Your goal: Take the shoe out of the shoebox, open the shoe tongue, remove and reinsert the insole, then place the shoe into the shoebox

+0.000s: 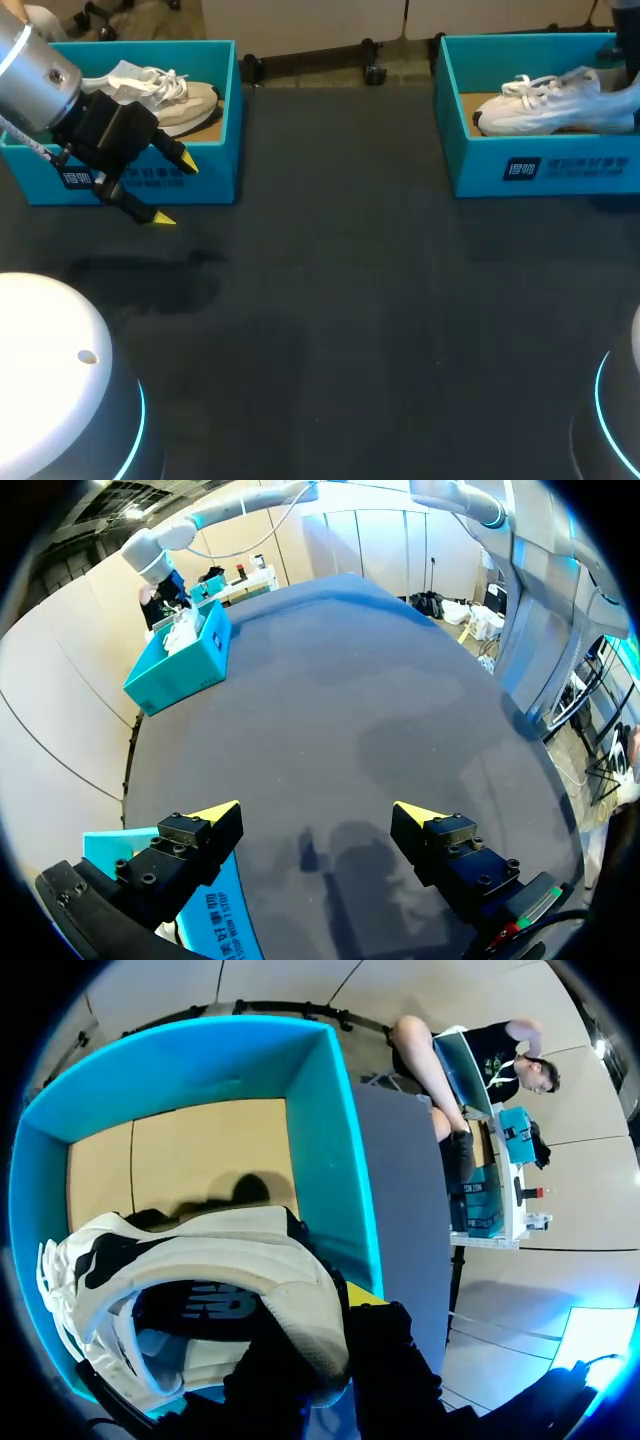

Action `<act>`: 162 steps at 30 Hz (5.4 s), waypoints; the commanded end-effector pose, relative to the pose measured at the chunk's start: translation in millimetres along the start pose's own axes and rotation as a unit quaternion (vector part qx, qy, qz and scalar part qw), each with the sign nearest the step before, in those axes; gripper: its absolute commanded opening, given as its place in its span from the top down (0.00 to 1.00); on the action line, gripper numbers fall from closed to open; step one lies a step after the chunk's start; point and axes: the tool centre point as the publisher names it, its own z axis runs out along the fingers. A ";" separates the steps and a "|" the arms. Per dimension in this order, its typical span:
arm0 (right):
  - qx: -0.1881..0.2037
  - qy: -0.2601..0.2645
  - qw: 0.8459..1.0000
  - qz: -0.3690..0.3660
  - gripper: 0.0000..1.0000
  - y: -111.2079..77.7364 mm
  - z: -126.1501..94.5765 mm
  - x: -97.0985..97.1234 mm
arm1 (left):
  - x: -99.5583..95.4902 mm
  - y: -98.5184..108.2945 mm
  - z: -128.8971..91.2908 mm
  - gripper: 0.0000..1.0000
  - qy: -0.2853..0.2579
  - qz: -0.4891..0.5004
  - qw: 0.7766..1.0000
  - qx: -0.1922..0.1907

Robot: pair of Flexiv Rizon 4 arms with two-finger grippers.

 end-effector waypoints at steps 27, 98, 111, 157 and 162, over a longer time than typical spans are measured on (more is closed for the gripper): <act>-0.001 -0.010 1.000 0.011 1.00 -7.6 13.7 3.9 | 0.8 -0.2 -0.1 0.00 0.000 0.000 1.000 -0.001; 0.003 -0.008 0.999 0.041 1.00 -39.2 59.6 19.8 | 0.8 -0.2 -0.1 0.00 0.000 0.000 1.000 -0.001; 0.003 -0.005 0.999 0.053 0.69 -43.1 58.7 12.6 | 0.8 -0.2 -0.1 0.00 0.000 0.000 1.000 -0.001; 0.003 0.023 0.998 0.066 1.00 -46.0 66.6 25.3 | 0.8 -0.2 -0.1 0.00 0.000 0.000 1.000 -0.001; 0.003 0.023 0.998 0.065 0.56 -47.0 68.6 27.3 | 0.8 -0.2 -0.1 0.00 0.000 0.000 1.000 -0.001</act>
